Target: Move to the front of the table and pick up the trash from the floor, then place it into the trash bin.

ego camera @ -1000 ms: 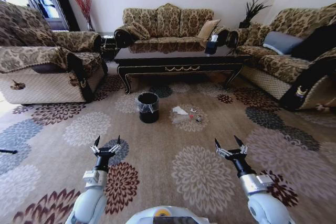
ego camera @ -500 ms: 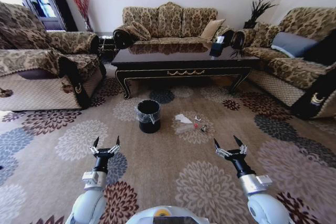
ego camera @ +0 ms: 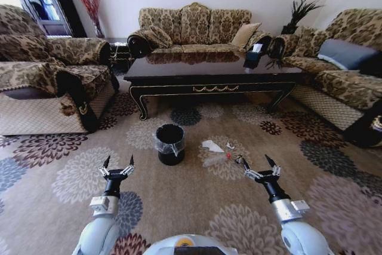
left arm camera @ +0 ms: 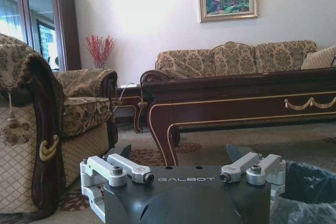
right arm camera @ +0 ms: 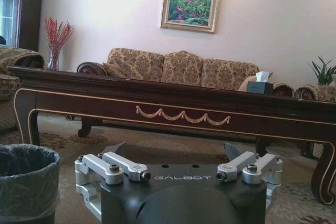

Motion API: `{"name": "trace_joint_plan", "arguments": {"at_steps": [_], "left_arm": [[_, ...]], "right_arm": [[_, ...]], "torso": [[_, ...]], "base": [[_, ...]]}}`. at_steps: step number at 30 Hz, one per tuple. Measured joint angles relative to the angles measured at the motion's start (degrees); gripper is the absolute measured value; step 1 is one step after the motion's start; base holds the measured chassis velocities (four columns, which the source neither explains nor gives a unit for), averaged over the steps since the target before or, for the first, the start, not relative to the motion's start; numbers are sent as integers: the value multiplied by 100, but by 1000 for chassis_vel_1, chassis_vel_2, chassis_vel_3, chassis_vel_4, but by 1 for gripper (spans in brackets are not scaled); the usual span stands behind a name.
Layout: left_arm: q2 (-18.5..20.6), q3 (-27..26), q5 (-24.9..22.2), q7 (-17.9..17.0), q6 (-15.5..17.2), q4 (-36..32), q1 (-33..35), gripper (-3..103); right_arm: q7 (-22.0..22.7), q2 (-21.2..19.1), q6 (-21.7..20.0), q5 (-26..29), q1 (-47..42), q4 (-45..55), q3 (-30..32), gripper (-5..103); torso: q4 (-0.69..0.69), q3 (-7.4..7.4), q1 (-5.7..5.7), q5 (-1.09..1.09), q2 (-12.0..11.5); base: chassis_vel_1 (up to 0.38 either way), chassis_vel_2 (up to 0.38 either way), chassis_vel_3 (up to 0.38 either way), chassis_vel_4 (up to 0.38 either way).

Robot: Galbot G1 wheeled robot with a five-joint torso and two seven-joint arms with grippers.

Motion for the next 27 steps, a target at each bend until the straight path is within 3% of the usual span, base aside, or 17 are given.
{"name": "trace_joint_plan", "arguments": {"at_steps": [13, 19, 23, 25, 26, 27], "left_arm": [[4, 36, -15, 2, 37, 2, -38, 100], [71, 98, -123, -30, 242, -62, -73, 100], [311, 283, -259, -193, 1151, -462, -91, 100], [345, 303, -324, -230, 1299, -536, -93, 100], [466, 354, -620, -368, 1782, -810, -112, 100], [538, 371, -828, -464, 2034, -952, -133, 100]], "right_arm": [[2, 13, 0, -15, -28, 12, -4, 100], [73, 33, 49, 9, -22, -12, -42, 100], [85, 62, 96, -34, -8, -88, -66, 100], [86, 70, 99, -45, -6, -94, -73, 100], [90, 102, 112, -83, -2, -122, -90, 100], [91, 118, 120, -105, -4, -136, -98, 100]], "torso": [[0, 0, 0, 0, 0], [1, 1, 1, 0, 0], [0, 1, 0, 0, 0], [0, 0, 0, 0, 0], [1, -1, 0, 0, 1], [0, -1, 0, 1, 1]], "base": [[-194, 192, 193, -194], [-172, 169, 163, -163], [-56, 48, 39, -38], [0, 0, 0, 0], [0, 0, 0, 0], [0, 0, 0, 0]]}}
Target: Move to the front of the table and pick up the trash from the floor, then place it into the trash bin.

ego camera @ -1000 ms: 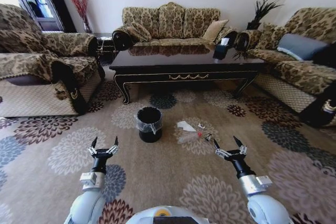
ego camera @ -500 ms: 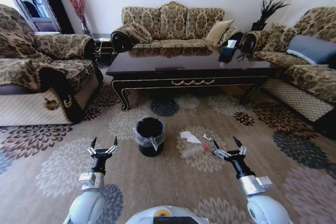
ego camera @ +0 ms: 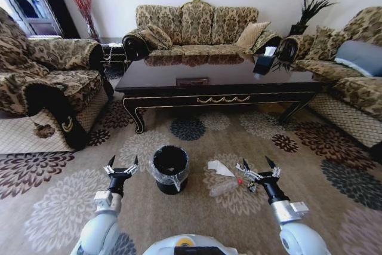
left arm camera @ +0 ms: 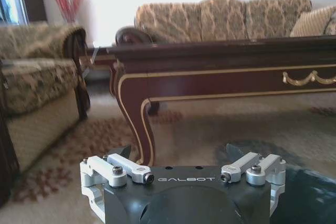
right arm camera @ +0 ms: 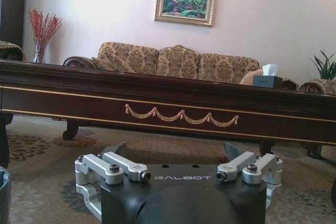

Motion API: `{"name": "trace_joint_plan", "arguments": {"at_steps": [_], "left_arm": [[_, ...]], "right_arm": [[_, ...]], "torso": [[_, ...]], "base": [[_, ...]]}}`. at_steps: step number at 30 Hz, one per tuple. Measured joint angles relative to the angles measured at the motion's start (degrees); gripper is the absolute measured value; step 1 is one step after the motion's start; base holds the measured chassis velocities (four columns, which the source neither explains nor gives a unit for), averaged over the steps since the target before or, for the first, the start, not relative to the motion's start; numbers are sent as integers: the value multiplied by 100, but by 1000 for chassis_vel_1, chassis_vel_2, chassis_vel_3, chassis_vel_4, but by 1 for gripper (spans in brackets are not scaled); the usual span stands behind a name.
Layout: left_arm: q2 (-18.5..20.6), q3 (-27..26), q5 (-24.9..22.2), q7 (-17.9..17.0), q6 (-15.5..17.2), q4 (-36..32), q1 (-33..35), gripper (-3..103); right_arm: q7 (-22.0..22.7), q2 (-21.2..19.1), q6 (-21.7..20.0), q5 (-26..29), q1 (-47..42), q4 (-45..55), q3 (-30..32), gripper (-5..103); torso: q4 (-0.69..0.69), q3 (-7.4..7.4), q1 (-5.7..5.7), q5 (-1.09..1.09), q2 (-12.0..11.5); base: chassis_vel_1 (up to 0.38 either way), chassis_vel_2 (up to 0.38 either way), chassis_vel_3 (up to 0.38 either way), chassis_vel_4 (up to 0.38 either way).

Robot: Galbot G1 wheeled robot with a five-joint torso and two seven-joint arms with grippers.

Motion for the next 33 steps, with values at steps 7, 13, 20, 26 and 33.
{"name": "trace_joint_plan", "arguments": {"at_steps": [7, 13, 20, 26, 33], "left_arm": [[591, 12, -2273, -932, 1779, -495, -604, 100], [1031, 54, -3507, -1378, 2374, -215, -1296, 100], [1365, 95, -4398, -1764, 2695, 120, -1643, 100], [1435, 153, -5503, -2186, 2942, 683, -2358, 100], [1786, 641, -6452, -2607, 2964, 1124, -3311, 99]], "right_arm": [[7, 49, 39, -104, -1, -75, -67, 100], [16, 105, 39, -145, 12, -84, -106, 100], [23, 46, 39, -159, 101, -184, -216, 100], [28, -4, 39, -189, 185, -273, -389, 100], [38, -20, 36, -206, 209, -318, -441, 100]], "torso": [[1, 1, 1, -1, 0], [-1, 1, 0, -1, 0], [2, 2, 0, -1, 0], [0, 2, 0, -2, 0], [1, 2, 0, -1, 0]], "base": [[0, 0, 0, 0], [0, 0, 0, 0], [0, 0, 0, 0], [0, 0, 0, 0], [0, 0, 0, 0]]}}
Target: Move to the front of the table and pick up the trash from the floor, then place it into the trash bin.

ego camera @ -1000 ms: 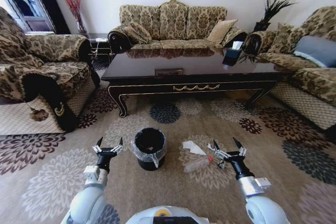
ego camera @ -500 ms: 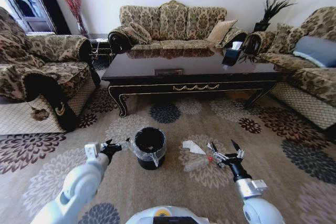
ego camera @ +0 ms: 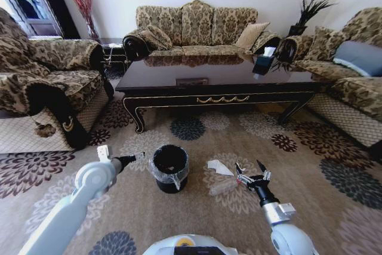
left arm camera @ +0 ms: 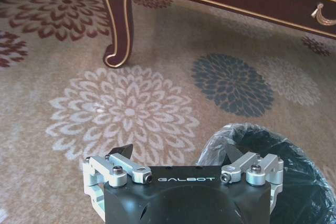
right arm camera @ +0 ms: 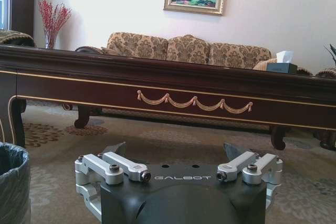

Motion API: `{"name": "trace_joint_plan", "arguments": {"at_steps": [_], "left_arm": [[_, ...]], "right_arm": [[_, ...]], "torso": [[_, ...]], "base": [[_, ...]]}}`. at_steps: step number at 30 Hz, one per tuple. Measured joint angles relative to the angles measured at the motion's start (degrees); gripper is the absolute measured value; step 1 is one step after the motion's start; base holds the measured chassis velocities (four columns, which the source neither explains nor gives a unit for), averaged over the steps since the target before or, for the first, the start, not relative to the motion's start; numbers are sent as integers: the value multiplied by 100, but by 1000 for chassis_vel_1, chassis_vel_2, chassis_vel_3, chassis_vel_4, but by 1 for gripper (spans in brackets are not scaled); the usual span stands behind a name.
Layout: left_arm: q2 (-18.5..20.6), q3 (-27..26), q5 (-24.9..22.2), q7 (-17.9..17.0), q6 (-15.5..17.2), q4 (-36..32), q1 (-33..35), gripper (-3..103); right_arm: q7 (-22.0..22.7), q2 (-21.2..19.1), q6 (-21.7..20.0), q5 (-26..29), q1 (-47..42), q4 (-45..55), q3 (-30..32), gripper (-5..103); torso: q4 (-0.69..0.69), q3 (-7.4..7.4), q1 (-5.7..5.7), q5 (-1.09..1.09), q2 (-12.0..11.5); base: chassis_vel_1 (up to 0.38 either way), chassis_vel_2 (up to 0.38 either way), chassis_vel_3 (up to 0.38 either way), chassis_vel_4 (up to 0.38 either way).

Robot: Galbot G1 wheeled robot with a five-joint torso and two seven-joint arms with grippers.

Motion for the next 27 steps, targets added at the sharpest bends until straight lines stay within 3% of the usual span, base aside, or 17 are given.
{"name": "trace_joint_plan", "arguments": {"at_steps": [7, 14, 27], "left_arm": [[143, 721, -227, -40, -17, 395, -605, 99], [-137, 1629, -259, -103, -31, 777, -1219, 99], [-506, 1852, -543, -409, -40, 1343, -1351, 98]], "right_arm": [[34, 12, -16, 3, 31, -2, -27, 100], [60, 15, -25, 45, 27, -3, 29, 100], [118, 3, -58, 116, 53, -49, 71, 100]], "torso": [[0, 0, 0, 0, 0], [-2, 0, 0, 0, 0], [0, -1, 0, 0, 0]], "base": [[0, 0, 0, 0], [0, 0, 0, 0], [0, 0, 0, 0]]}}
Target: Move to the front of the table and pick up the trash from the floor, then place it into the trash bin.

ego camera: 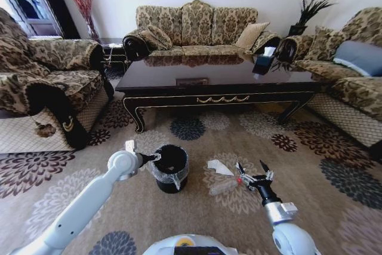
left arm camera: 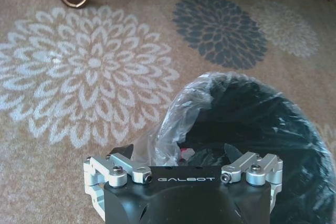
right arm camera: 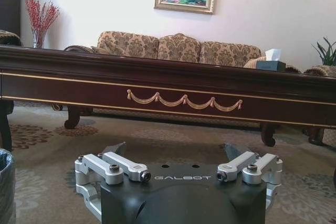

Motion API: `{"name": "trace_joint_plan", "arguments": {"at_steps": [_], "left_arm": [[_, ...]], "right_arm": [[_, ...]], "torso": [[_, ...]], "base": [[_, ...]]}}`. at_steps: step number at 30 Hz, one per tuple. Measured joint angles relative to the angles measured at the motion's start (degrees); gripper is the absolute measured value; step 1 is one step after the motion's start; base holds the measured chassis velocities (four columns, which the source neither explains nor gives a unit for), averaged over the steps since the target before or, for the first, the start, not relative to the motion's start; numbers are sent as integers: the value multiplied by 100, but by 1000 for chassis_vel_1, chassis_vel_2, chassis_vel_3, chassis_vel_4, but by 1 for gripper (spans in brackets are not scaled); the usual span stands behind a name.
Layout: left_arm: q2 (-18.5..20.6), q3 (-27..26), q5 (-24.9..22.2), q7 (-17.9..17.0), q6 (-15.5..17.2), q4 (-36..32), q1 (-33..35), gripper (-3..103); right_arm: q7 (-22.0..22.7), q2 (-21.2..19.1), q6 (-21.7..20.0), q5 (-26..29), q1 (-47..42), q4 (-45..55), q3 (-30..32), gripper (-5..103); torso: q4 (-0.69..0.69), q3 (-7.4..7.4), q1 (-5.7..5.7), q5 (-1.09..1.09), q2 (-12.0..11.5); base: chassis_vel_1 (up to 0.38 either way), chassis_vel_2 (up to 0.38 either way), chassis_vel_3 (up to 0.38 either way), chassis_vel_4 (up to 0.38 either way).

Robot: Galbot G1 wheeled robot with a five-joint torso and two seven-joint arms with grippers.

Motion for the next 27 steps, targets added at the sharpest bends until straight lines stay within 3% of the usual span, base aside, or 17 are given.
{"name": "trace_joint_plan", "arguments": {"at_steps": [15, 17, 19, 21, 24, 27], "left_arm": [[-450, 294, 40, -71, -6, 684, -348, 90], [-482, 338, 51, -139, -6, 719, -368, 81], [-485, 367, 47, -197, -6, 745, -384, 65], [-486, 386, 46, -213, -6, 765, -392, 65], [-496, 424, 52, -243, -9, 797, -404, 48], [-516, 441, 57, -262, -9, 813, -413, 43]], "right_arm": [[14, 161, 1, -76, -60, -40, -50, 100], [30, 132, 3, -62, -53, -51, -4, 100], [67, 106, 3, -15, -23, -108, 42, 100], [77, 104, 3, 2, -14, -119, 46, 100], [85, 112, 3, 8, -9, -121, 44, 100], [87, 120, 4, 7, -10, -126, 42, 100]], "torso": [[-2, 0, 0, 0, 0], [0, 0, 0, 0, 0], [0, 0, 0, 0, 0], [-1, 0, 0, 0, 0], [0, 0, 0, 1, 0], [1, 0, 0, 1, 0]], "base": [[0, 0, 0, 0], [0, 0, 0, 0], [0, 0, 0, 0], [0, 0, 0, 0], [0, 0, 0, 0], [0, 0, 0, 0]]}}
